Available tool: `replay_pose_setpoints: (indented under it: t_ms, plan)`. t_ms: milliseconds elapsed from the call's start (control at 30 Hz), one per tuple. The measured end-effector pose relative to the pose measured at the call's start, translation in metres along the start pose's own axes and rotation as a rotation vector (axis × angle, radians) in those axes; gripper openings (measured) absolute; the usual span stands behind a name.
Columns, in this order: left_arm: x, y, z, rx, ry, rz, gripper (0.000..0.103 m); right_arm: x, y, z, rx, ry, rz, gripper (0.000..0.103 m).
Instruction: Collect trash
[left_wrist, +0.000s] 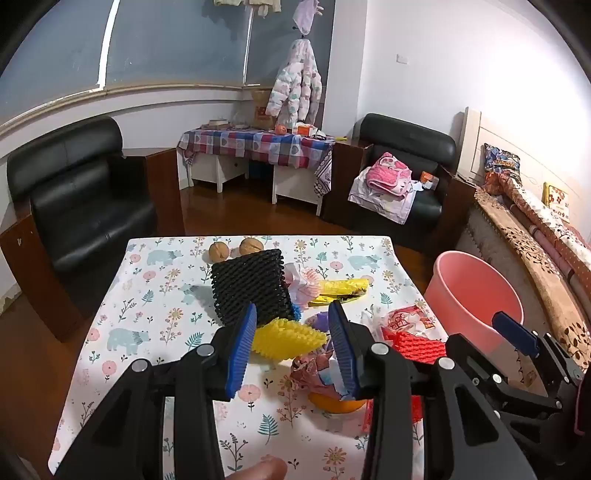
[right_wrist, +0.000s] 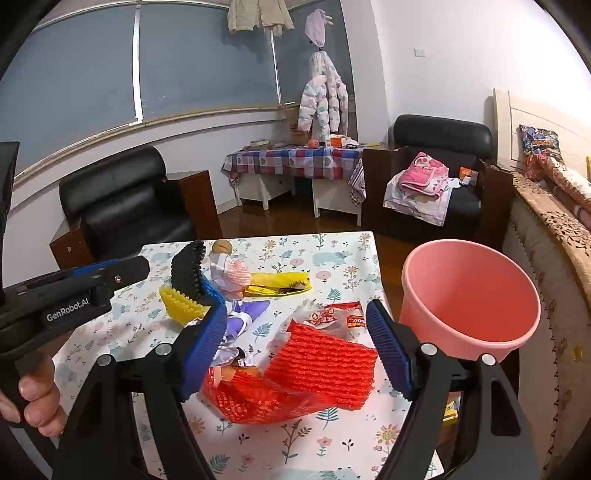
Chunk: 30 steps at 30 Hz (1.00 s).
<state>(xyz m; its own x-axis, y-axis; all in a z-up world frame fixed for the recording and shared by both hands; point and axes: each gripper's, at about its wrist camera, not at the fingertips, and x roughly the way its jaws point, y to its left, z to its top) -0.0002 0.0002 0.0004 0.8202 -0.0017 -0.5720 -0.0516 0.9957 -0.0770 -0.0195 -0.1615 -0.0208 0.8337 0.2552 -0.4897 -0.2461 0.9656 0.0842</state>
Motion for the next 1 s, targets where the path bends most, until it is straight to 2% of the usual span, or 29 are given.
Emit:
replay_pose_setpoints:
  t_ms: [1000]
  plan:
    - [0.004, 0.003, 0.001, -0.004, 0.003, 0.005, 0.040, 0.000, -0.011, 0.001, 0.045, -0.003, -0.013, 0.078]
